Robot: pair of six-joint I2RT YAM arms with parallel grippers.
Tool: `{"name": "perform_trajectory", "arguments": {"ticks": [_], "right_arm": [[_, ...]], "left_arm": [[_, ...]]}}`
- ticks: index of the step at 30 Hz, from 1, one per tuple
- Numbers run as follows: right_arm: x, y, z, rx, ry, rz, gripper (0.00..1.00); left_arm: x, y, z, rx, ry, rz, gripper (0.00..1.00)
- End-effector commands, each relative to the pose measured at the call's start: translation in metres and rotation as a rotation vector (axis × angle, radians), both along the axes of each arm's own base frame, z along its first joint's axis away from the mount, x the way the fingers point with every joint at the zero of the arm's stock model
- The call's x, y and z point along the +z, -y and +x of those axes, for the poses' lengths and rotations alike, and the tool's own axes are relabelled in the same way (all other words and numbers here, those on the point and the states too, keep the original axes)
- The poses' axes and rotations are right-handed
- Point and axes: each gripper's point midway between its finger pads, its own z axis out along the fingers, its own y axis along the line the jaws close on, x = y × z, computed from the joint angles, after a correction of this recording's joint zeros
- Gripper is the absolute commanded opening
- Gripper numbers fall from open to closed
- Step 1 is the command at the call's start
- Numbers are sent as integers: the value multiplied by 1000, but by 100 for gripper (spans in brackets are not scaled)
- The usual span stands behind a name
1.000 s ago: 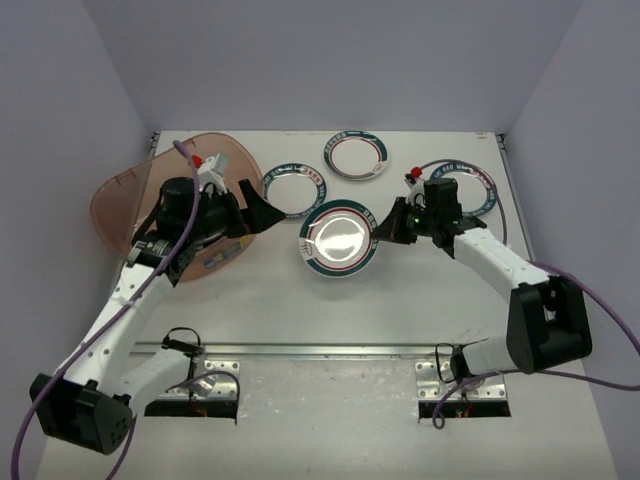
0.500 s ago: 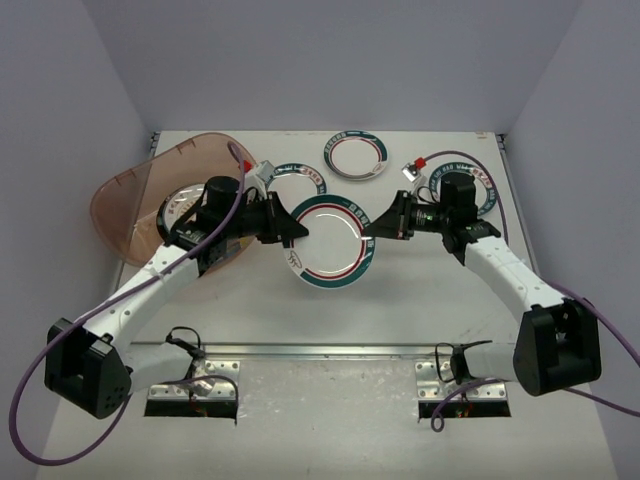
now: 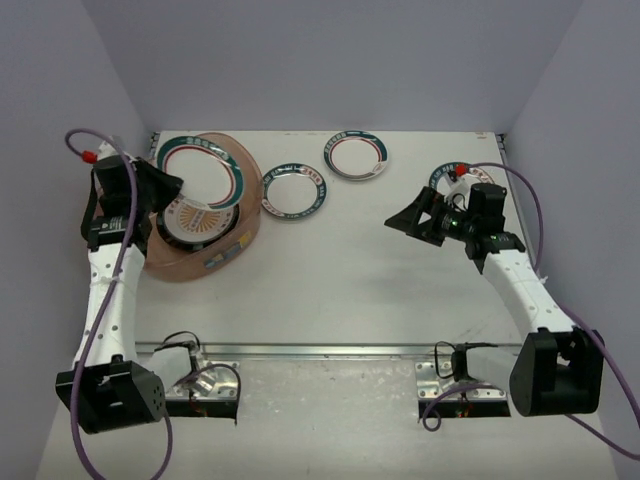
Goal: Place the plates into the plastic bin on the countertop
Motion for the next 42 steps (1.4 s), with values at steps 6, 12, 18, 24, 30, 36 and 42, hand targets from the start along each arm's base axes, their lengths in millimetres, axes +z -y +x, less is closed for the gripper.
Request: {"name": "perform_trajectory", "arguments": {"ticks": [6, 12, 18, 24, 30, 36, 42], "right_arm": [[-22, 5, -3, -2, -18, -67, 99], [-22, 2, -7, 35, 1, -63, 99], [-25, -2, -12, 64, 3, -39, 99], [-24, -6, -14, 94, 2, -17, 99], [-15, -22, -22, 181, 16, 92, 99], [-18, -19, -20, 157, 10, 57, 99], [-22, -19, -15, 129, 20, 32, 99]], "left_arm": [[-46, -64, 23, 191, -63, -129, 0], [-83, -72, 38, 215, -134, -158, 0], [-110, -84, 36, 262, -204, -132, 81], [-134, -89, 38, 253, -316, -112, 100], [-169, -73, 42, 167, -523, -143, 100], [-170, -79, 26, 242, -598, -66, 100], [-117, -95, 13, 313, -492, 38, 100]]}}
